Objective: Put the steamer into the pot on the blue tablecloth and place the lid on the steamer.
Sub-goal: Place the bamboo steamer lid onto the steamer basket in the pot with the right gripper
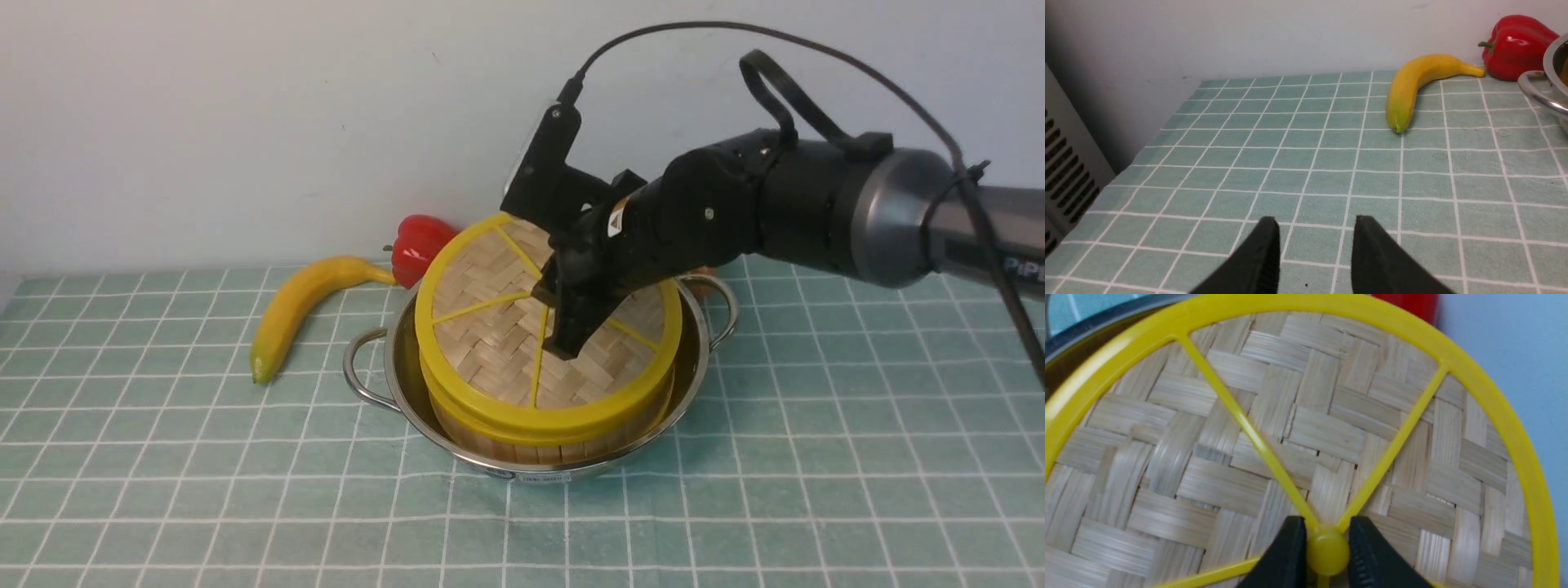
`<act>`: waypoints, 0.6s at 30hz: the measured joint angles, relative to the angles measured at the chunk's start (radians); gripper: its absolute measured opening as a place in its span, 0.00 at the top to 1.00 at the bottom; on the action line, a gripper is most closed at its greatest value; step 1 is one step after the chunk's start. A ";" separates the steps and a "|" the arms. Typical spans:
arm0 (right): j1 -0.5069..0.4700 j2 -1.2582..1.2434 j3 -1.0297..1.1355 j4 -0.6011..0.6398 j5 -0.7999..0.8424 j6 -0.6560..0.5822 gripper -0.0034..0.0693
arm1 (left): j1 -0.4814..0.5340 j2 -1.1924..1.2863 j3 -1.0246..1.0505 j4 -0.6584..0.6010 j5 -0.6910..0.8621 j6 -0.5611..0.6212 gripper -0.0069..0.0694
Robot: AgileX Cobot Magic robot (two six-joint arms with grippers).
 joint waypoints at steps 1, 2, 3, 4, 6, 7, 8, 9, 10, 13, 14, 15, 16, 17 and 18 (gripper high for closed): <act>0.000 0.004 0.000 0.000 -0.004 0.000 0.75 | 0.000 0.000 0.000 0.000 0.000 0.000 0.59; 0.000 0.007 0.000 0.001 -0.008 0.000 0.75 | 0.000 0.000 0.000 0.000 0.000 0.000 0.59; 0.000 0.011 0.000 0.001 -0.012 0.000 0.75 | 0.000 0.000 0.000 0.000 0.000 0.000 0.59; 0.000 0.012 0.000 0.002 -0.013 0.000 0.75 | 0.000 0.000 0.000 0.000 0.000 0.000 0.59; 0.000 0.019 0.000 0.004 -0.021 0.000 0.75 | 0.000 0.000 0.000 0.000 0.000 0.000 0.59; 0.000 0.021 0.000 0.005 -0.023 0.000 0.75 | 0.000 0.000 0.000 0.000 0.000 0.000 0.59; 0.000 0.024 0.000 0.005 -0.025 0.000 0.75 | 0.000 0.000 0.000 0.000 0.000 0.000 0.59; 0.000 0.027 0.000 0.005 -0.027 0.000 0.75 | 0.000 0.000 0.000 0.000 0.000 0.000 0.59; 0.000 0.028 0.000 0.005 -0.029 0.000 0.75 | 0.000 0.000 0.000 0.000 0.000 0.000 0.59; 0.000 0.033 -0.004 0.004 -0.033 -0.003 0.70 | 0.000 0.000 0.000 0.000 0.000 0.000 0.59; 0.000 0.033 -0.005 0.000 -0.033 -0.004 0.64 | 0.000 0.000 0.000 0.000 0.000 0.000 0.59; 0.000 0.033 -0.005 -0.001 -0.033 -0.004 0.64 | 0.000 0.000 0.000 0.000 0.000 0.000 0.59; 0.000 0.036 -0.006 -0.002 -0.032 -0.004 0.53 | 0.000 0.000 0.000 0.000 0.000 0.000 0.59; -0.001 0.037 -0.007 -0.004 -0.035 -0.004 0.46 | 0.000 0.000 0.000 0.000 0.000 0.000 0.59; -0.002 0.037 -0.009 -0.004 -0.036 -0.005 0.37 | 0.000 0.000 0.000 0.000 0.000 0.000 0.59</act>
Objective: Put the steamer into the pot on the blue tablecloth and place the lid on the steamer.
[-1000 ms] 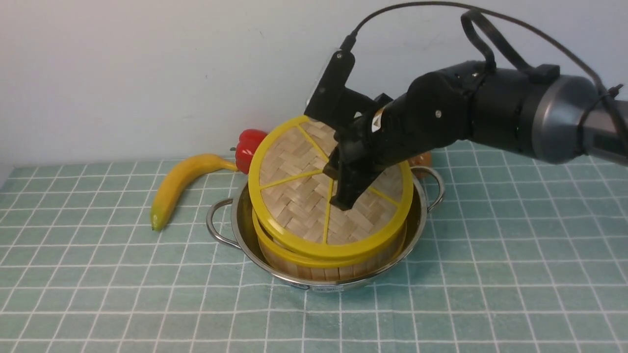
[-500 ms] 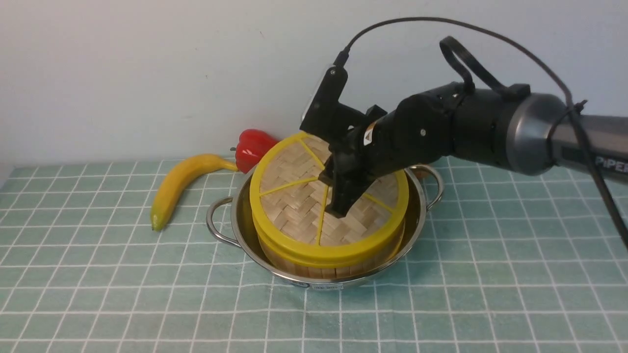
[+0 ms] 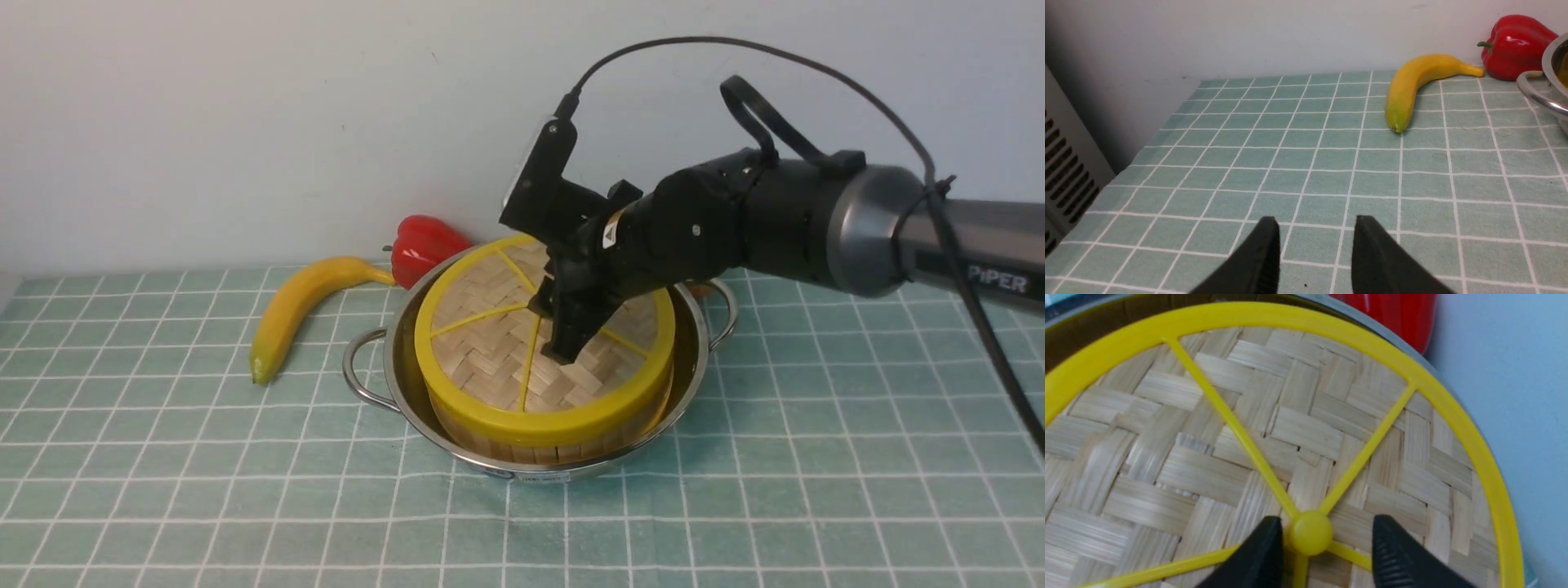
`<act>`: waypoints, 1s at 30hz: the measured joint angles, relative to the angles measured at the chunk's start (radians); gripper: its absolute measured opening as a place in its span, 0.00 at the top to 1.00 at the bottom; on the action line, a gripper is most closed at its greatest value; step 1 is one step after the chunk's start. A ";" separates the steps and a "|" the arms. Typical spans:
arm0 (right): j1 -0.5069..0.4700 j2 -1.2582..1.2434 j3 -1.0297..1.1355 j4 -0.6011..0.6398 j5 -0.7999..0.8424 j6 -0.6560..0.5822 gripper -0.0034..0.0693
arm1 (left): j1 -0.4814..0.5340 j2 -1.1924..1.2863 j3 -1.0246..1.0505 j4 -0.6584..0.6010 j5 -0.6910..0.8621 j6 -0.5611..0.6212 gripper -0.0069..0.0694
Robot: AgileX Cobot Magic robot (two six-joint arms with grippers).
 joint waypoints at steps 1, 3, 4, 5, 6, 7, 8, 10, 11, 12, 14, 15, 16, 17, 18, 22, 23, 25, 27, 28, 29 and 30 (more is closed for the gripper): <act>0.000 0.000 0.000 0.000 0.000 0.000 0.35 | 0.000 0.000 0.000 0.000 0.000 0.000 0.59; -0.001 0.000 -0.001 -0.002 0.000 0.001 0.19 | 0.000 0.000 0.000 0.000 0.000 0.000 0.59; -0.001 0.000 -0.001 -0.003 0.000 0.001 0.15 | 0.000 0.000 0.000 0.000 0.000 0.000 0.59; -0.001 -0.001 -0.001 -0.004 0.000 0.001 0.13 | 0.000 0.000 0.000 0.000 0.000 0.000 0.59; -0.001 -0.001 -0.001 -0.004 0.000 0.001 0.12 | 0.000 0.000 0.000 0.000 0.000 0.000 0.59; -0.001 -0.005 -0.001 -0.008 0.000 0.001 0.11 | 0.000 0.000 0.000 0.000 0.000 0.000 0.59; -0.001 -0.012 -0.001 -0.018 0.001 0.001 0.10 | 0.000 0.000 0.000 0.000 0.000 0.000 0.59; -0.001 -0.033 0.000 -0.031 0.007 0.004 0.12 | 0.000 0.000 0.000 0.000 0.000 0.000 0.59; -0.001 -0.052 0.001 -0.038 0.013 0.009 0.13 | 0.000 0.000 0.000 0.000 0.000 0.000 0.59; -0.001 -0.076 0.002 -0.048 0.018 0.017 0.16 | 0.000 0.000 0.000 0.000 0.000 0.000 0.59; -0.001 -0.128 0.002 -0.062 0.027 0.038 0.21 | 0.000 0.000 0.000 0.000 0.000 0.000 0.59; -0.001 -0.173 0.002 -0.081 0.028 0.069 0.27 | 0.000 0.000 0.000 0.000 0.000 0.000 0.59; -0.001 -0.212 0.002 -0.096 0.028 0.099 0.33 | 0.000 0.000 0.000 0.000 0.000 0.000 0.59; -0.001 -0.235 0.002 -0.104 0.028 0.119 0.38 | 0.000 0.000 0.000 0.000 0.000 0.000 0.59; -0.001 -0.273 0.002 -0.116 0.028 0.148 0.47 | 0.000 0.000 0.000 0.000 0.000 0.000 0.59; -0.001 -0.376 0.002 -0.151 0.040 0.282 0.88 | 0.000 0.000 0.000 0.000 0.000 0.000 0.59; -0.001 -0.399 0.002 -0.158 0.048 0.321 0.94 | 0.000 0.000 0.000 0.000 0.000 0.000 0.59; -0.001 -0.416 0.002 -0.160 0.063 0.364 0.97 | 0.000 0.000 0.000 0.000 0.000 0.000 0.59; -0.001 -0.418 0.002 -0.156 0.068 0.386 0.97 | 0.000 0.000 0.000 0.000 0.000 0.000 0.59; -0.001 -0.418 0.002 -0.151 0.069 0.398 0.97 | 0.000 0.000 0.000 0.000 0.000 0.000 0.59; -0.001 -0.418 0.002 -0.151 0.073 0.406 0.97 | 0.000 0.000 0.000 0.000 0.000 0.000 0.59; -0.001 -0.417 0.002 -0.151 0.077 0.407 0.97 | 0.000 0.000 0.000 0.000 0.000 0.000 0.59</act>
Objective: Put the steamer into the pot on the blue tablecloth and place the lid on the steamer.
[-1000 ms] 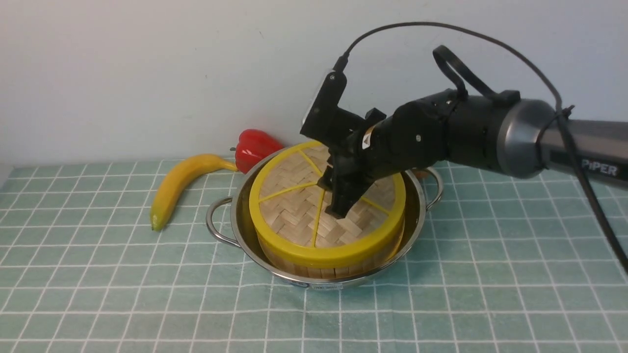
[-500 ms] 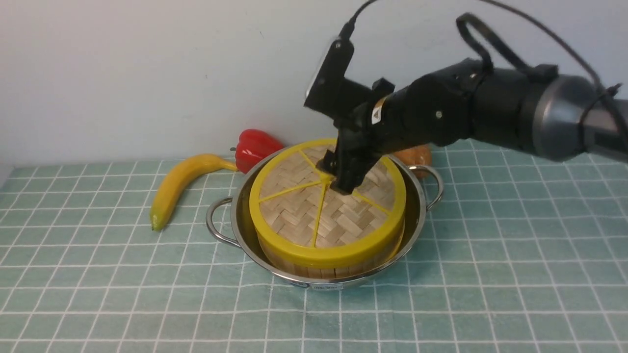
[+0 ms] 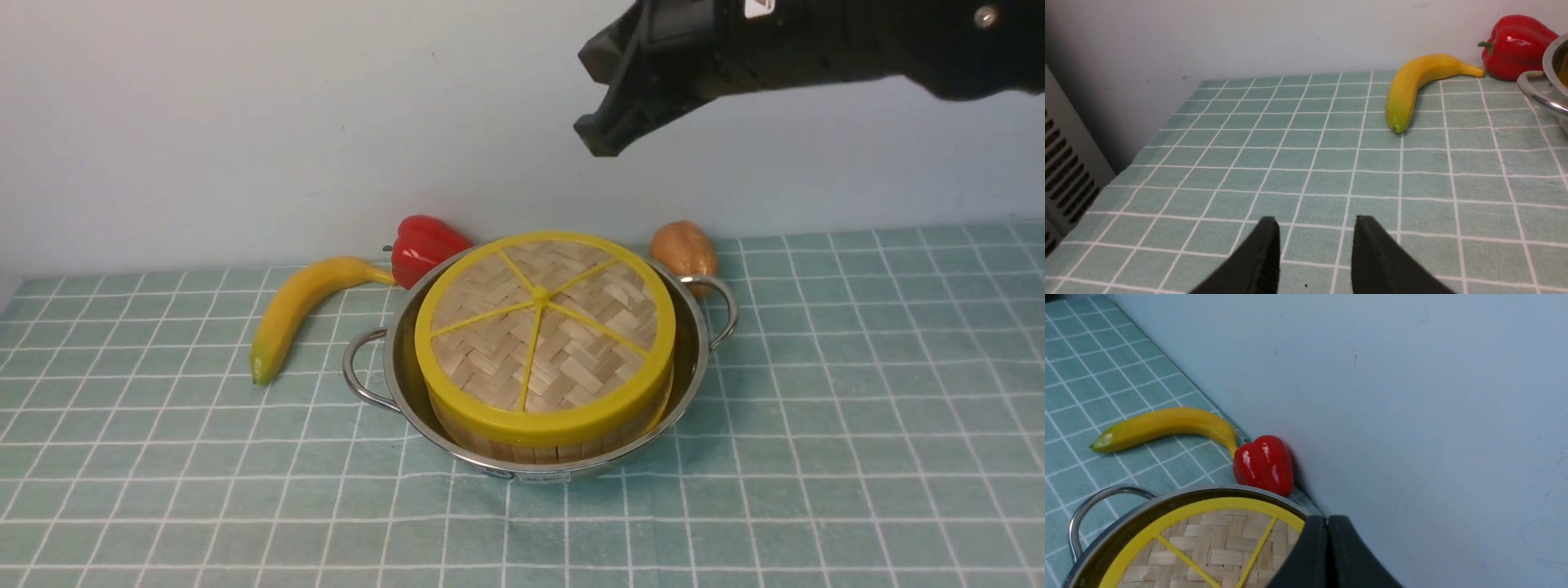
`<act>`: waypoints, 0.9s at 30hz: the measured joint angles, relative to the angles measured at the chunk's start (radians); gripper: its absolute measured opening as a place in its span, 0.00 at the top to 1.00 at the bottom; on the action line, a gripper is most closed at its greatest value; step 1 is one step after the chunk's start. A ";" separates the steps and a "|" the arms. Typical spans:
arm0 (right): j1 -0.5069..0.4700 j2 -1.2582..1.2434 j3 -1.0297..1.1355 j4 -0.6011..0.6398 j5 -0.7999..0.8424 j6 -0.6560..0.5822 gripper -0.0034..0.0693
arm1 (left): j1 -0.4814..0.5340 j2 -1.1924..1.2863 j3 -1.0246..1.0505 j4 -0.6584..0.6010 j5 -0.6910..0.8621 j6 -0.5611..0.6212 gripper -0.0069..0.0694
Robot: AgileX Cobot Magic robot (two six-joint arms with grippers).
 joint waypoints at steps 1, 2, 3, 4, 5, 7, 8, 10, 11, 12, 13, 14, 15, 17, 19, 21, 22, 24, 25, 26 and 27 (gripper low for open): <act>0.000 0.001 0.000 0.005 0.004 0.001 0.97 | 0.000 0.000 0.000 0.000 0.000 0.000 0.59; 0.000 0.001 0.000 0.005 0.007 0.003 0.97 | 0.000 0.000 0.000 0.000 0.000 0.000 0.59; 0.000 0.001 0.000 0.005 0.008 0.003 0.97 | 0.000 0.000 0.000 0.000 0.000 0.000 0.59; 0.000 0.001 0.000 0.013 0.010 0.005 0.97 | 0.000 0.000 0.000 0.000 0.000 0.000 0.59; -0.001 0.001 0.000 0.018 0.010 0.008 0.97 | 0.000 0.000 0.000 0.000 0.000 0.001 0.59; -0.001 0.001 0.000 0.026 0.010 0.008 0.96 | 0.000 0.000 0.000 0.001 0.000 0.001 0.59; -0.001 0.001 0.000 0.032 0.013 0.009 0.96 | 0.000 0.000 0.000 0.001 0.000 0.001 0.59; -0.003 0.001 0.000 0.031 0.026 0.011 0.96 | 0.001 0.000 0.000 0.001 0.000 0.001 0.59; -0.009 0.001 0.000 0.023 0.055 0.017 0.96 | 0.001 -0.001 0.000 0.001 0.000 0.001 0.59; -0.017 0.001 0.005 0.016 0.081 0.028 0.96 | 0.001 -0.001 0.000 0.001 0.000 0.001 0.59; -0.030 -0.005 0.016 0.009 0.098 0.042 0.95 | 0.001 -0.001 0.000 0.001 0.000 0.002 0.59; -0.034 -0.010 0.024 0.000 0.101 0.050 0.95 | 0.001 -0.001 0.000 0.001 0.000 0.002 0.59; -0.073 -0.047 0.086 -0.020 0.115 0.098 0.95 | 0.001 -0.001 0.000 0.001 0.000 0.002 0.59; -0.117 -0.095 0.160 -0.036 0.099 0.142 0.95 | 0.001 -0.001 0.000 0.001 0.000 0.002 0.59; -0.197 -0.198 0.300 -0.051 0.025 0.241 0.95 | 0.001 -0.001 0.000 0.003 0.000 0.002 0.59; -0.288 -0.331 0.469 -0.055 -0.063 0.330 0.95 | 0.001 -0.001 0.000 0.003 0.000 0.002 0.59; -0.346 -0.418 0.578 -0.056 -0.119 0.375 0.95 | 0.001 -0.001 0.000 0.003 0.000 0.002 0.59; -0.436 -0.567 0.762 -0.059 -0.215 0.425 0.94 | 0.001 -0.001 0.000 0.003 0.000 0.002 0.59; -0.474 -0.645 0.851 -0.067 -0.261 0.437 0.94 | 0.001 -0.001 0.000 0.003 0.000 0.002 0.59; -0.481 -0.660 0.868 -0.069 -0.261 0.438 0.94 | 0.001 -0.001 0.000 0.003 0.000 0.002 0.59; -0.525 -0.770 0.982 -0.088 -0.336 0.444 0.94 | 0.001 -0.001 0.000 0.003 0.000 0.002 0.59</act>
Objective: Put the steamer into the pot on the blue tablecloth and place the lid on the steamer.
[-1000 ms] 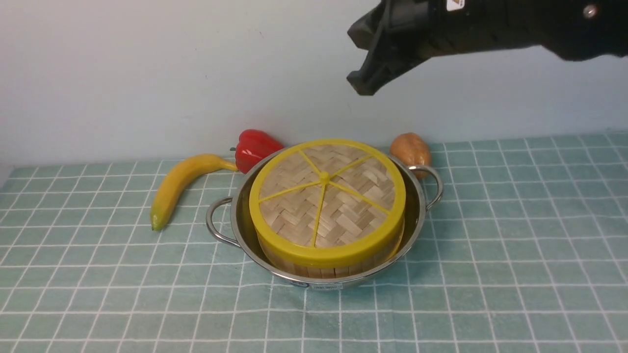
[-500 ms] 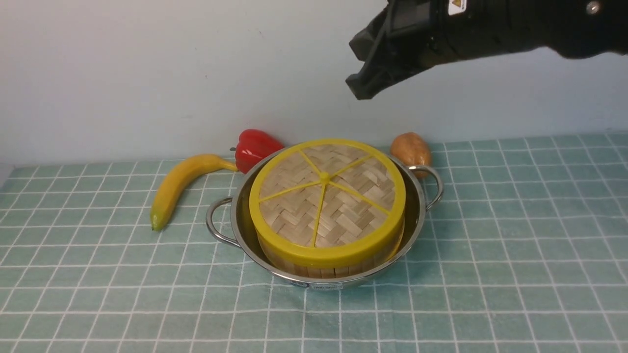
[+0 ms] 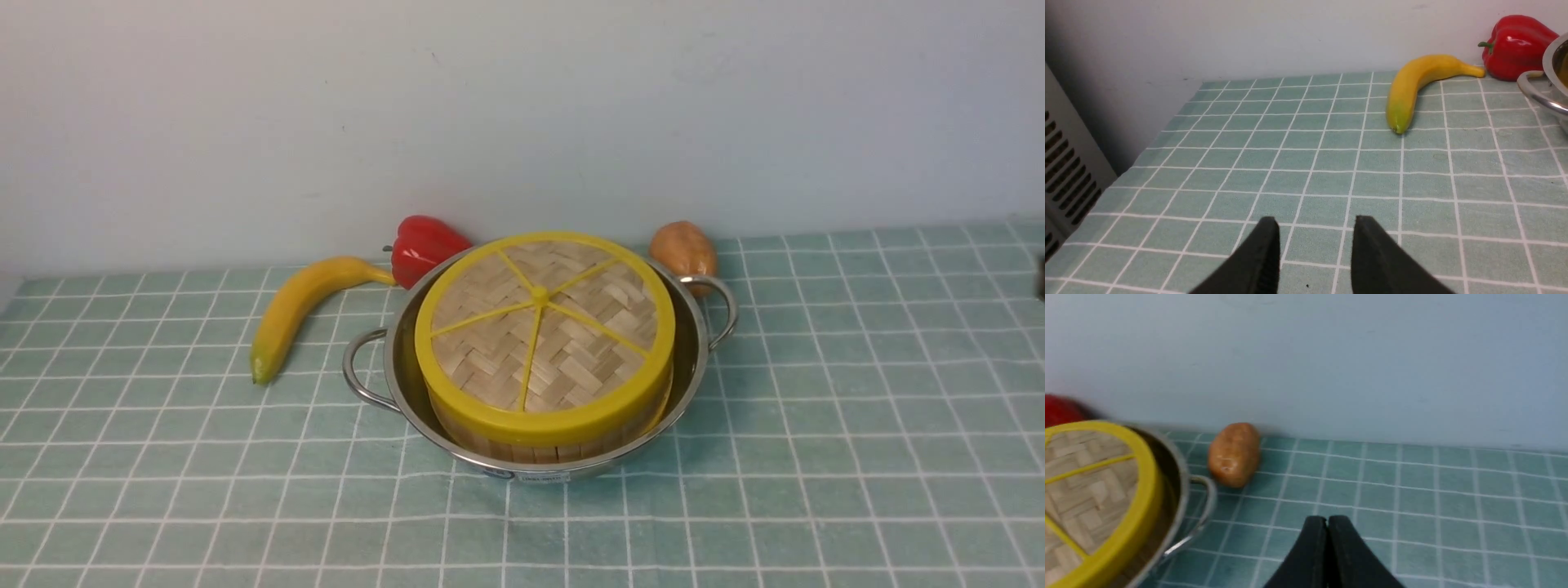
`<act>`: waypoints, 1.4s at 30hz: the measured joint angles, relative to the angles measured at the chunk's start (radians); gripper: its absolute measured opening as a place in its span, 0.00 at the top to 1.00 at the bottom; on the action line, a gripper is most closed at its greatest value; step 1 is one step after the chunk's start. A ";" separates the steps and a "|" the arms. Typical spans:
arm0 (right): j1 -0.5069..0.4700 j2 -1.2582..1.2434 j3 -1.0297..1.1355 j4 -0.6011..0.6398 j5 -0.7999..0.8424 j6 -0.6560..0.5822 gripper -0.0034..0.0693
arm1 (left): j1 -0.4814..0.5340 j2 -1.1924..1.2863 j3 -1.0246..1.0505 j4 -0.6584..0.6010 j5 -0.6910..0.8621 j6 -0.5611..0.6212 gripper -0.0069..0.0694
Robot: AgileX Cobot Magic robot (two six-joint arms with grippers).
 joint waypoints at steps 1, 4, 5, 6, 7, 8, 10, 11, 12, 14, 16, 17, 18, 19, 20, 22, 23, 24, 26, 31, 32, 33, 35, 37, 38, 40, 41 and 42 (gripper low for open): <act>-0.024 -0.078 0.075 -0.017 -0.044 0.002 0.94 | 0.000 0.000 0.000 0.000 0.000 0.000 0.59; -0.057 -0.291 0.252 -0.045 -0.147 0.008 0.93 | 0.000 0.000 0.000 0.000 0.000 0.000 0.59; -0.061 -0.360 0.301 -0.045 -0.169 0.016 0.92 | 0.000 0.000 0.000 0.000 0.000 0.000 0.59; -0.064 -0.409 0.344 -0.039 -0.193 0.027 0.92 | 0.000 0.000 0.000 0.000 0.000 0.000 0.59; -0.067 -0.465 0.374 -0.034 -0.208 0.041 0.91 | 0.000 0.000 0.000 0.000 0.000 0.000 0.59; -0.067 -0.522 0.412 -0.025 -0.219 0.051 0.90 | 0.000 0.000 0.000 0.000 0.000 0.000 0.59; -0.067 -0.595 0.460 -0.022 -0.222 0.059 0.89 | 0.000 0.000 0.000 0.000 0.000 0.000 0.59; -0.067 -0.601 0.464 -0.022 -0.221 0.059 0.89 | 0.000 0.000 0.000 0.000 0.000 0.000 0.59; -0.067 -0.623 0.477 -0.022 -0.215 0.059 0.89 | 0.000 0.000 0.000 0.000 0.000 0.000 0.59; -0.067 -0.687 0.508 -0.025 -0.163 0.059 0.88 | 0.000 0.000 0.000 0.000 0.000 0.000 0.59; -0.067 -0.721 0.525 -0.025 -0.112 0.059 0.87 | 0.000 0.000 0.000 0.000 0.000 0.000 0.59; -0.067 -0.733 0.532 -0.025 -0.091 0.059 0.87 | 0.000 0.000 0.000 0.000 0.000 0.000 0.59; -0.067 -0.763 0.552 -0.025 -0.033 0.059 0.86 | 0.000 0.000 0.000 0.000 0.000 0.000 0.59; -0.067 -0.780 0.565 -0.025 -0.013 0.059 0.86 | 0.000 0.000 0.000 0.000 0.000 0.000 0.59; -0.067 -0.792 0.577 -0.025 0.004 0.059 0.86 | 0.000 0.000 0.000 0.000 0.000 0.000 0.59; -0.067 -0.806 0.588 -0.025 0.020 0.059 0.85 | 0.000 0.000 0.000 0.000 0.000 0.000 0.59; -0.067 -0.817 0.594 -0.025 0.028 0.059 0.85 | 0.000 0.000 0.000 0.000 0.000 0.000 0.59; -0.067 -0.840 0.599 -0.025 0.040 0.059 0.84 | 0.000 0.000 0.000 0.000 0.000 0.000 0.59; -0.067 -0.856 0.599 -0.025 0.058 0.059 0.83 | 0.000 0.000 0.000 0.000 0.000 0.000 0.59; -0.067 -0.856 0.600 -0.025 0.095 0.059 0.82 | 0.000 0.000 0.000 0.000 0.000 0.000 0.59; -0.067 -0.856 0.600 -0.025 0.096 0.060 0.81 | 0.000 0.000 0.000 0.000 0.000 0.000 0.59; -0.067 -0.856 0.600 -0.025 0.097 0.060 0.81 | 0.000 0.000 0.000 0.000 0.000 0.000 0.59; -0.067 -0.856 0.600 -0.025 0.098 0.060 0.81 | 0.000 0.000 0.000 0.000 0.000 0.000 0.59; -0.067 -0.856 0.600 -0.025 0.099 0.060 0.80 | 0.000 0.000 0.000 0.000 0.000 0.000 0.59; -0.067 -0.856 0.600 -0.025 0.099 0.060 0.80 | 0.000 0.000 0.000 0.000 0.000 0.000 0.59; -0.067 -0.856 0.600 -0.025 0.099 0.060 0.79 | 0.000 0.000 0.000 0.000 0.000 0.000 0.59; -0.067 -0.856 0.600 -0.025 0.099 0.060 0.79 | 0.000 0.000 0.000 0.000 0.000 0.000 0.59; -0.067 -0.856 0.600 -0.025 0.099 0.061 0.79 | 0.000 0.000 0.000 0.000 0.000 0.000 0.59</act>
